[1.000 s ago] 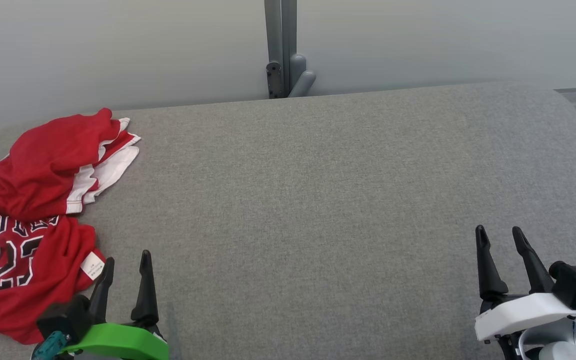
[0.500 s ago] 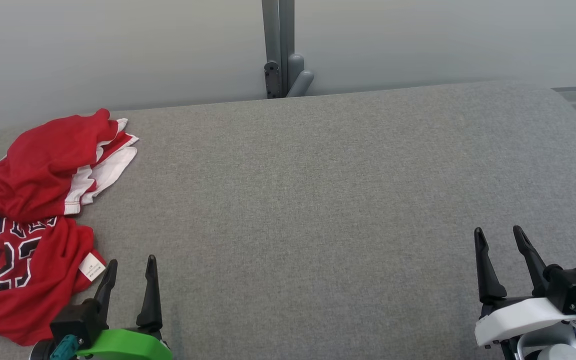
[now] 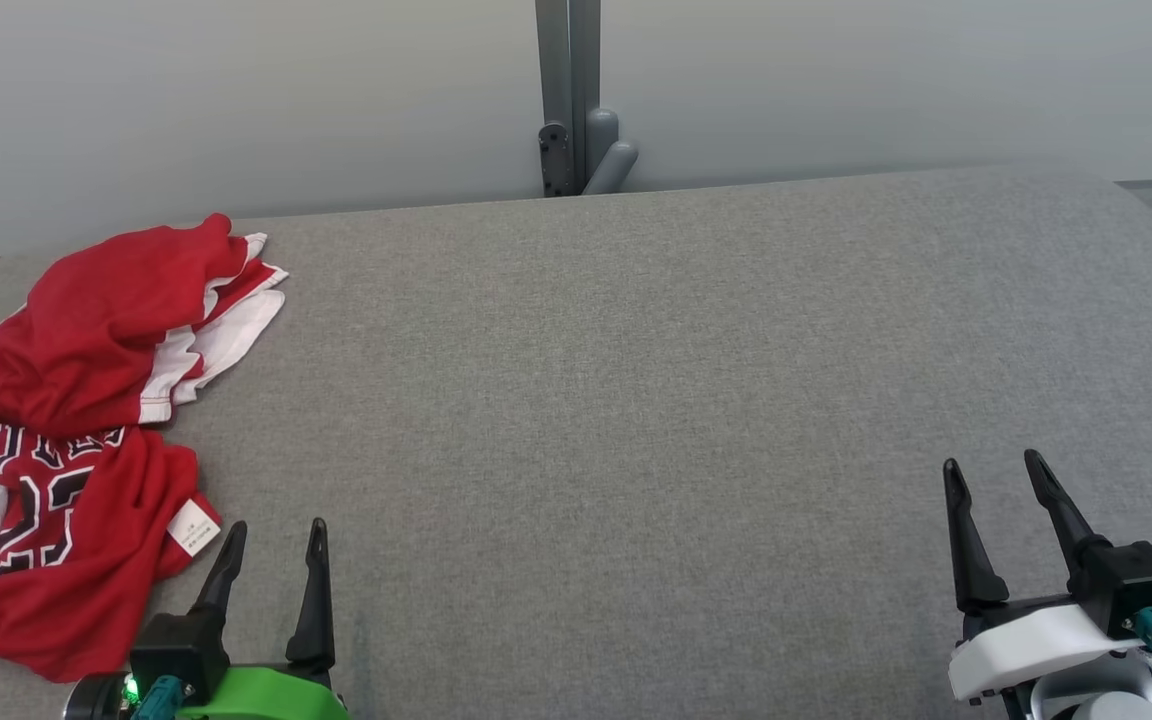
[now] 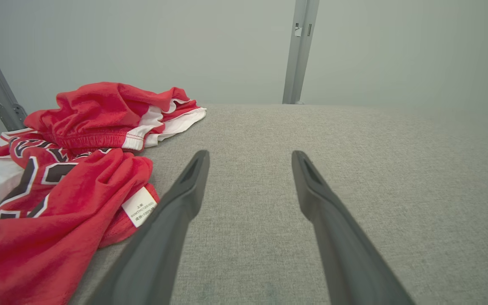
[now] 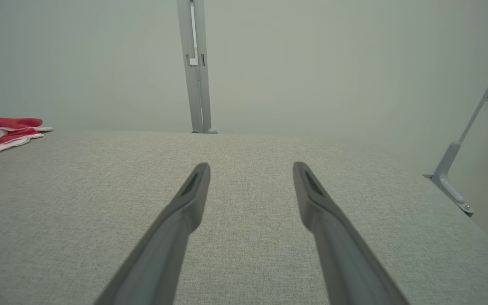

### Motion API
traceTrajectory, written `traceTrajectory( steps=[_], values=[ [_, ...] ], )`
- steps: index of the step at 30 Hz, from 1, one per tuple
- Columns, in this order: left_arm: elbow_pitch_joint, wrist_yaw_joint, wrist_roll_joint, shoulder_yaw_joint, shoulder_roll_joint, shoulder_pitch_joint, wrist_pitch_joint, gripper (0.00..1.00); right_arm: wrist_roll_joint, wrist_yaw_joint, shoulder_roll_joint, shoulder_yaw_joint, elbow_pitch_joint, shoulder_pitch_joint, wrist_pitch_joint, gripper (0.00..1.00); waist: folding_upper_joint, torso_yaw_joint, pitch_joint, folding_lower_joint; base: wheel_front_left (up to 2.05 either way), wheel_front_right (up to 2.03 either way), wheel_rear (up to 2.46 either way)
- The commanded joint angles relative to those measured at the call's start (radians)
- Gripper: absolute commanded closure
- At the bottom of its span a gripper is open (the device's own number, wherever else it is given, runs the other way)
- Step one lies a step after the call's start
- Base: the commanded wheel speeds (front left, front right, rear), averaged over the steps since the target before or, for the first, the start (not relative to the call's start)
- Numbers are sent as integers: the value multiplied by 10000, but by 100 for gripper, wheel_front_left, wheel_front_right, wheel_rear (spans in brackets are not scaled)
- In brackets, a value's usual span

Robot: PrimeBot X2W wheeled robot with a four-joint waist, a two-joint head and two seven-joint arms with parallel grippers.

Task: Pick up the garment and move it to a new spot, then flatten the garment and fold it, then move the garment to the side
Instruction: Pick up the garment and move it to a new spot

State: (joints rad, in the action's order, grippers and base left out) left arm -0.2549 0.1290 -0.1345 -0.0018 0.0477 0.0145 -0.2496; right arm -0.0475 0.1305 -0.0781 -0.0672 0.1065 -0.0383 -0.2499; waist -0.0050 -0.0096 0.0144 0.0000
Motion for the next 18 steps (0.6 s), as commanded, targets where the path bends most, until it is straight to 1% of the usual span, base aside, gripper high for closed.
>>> traceTrajectory(
  steps=[1, 5, 14, 15, 18],
  values=[
    [22, 29, 186, -21, 82, 94, -99, 0, 214, 4, -46, 16, -81, -134, -102, 0, 48, 60, 4, 0, 0, 0, 0],
    [10, 29, 473, -28, 81, 112, -182, 0, 482, 4, -32, 101, -119, -187, -175, 0, 50, 251, -1, 0, 0, 0, 0],
    [3, 15, 419, 145, 74, 192, -153, 0, 312, 2, -26, 407, -170, -146, -167, 0, 50, 944, -52, 0, 0, 0, 0],
    [3, 15, 419, 145, 74, 192, -153, 0, 312, 2, -26, 407, -170, -146, -167, 0, 50, 944, -52, 0, 0, 0, 0],
    [51, 14, 389, 292, 71, 224, -153, 0, 279, 4, -27, 474, -171, -108, -167, 0, 50, 1288, -87, 0, 0, 0, 0]
  ],
)
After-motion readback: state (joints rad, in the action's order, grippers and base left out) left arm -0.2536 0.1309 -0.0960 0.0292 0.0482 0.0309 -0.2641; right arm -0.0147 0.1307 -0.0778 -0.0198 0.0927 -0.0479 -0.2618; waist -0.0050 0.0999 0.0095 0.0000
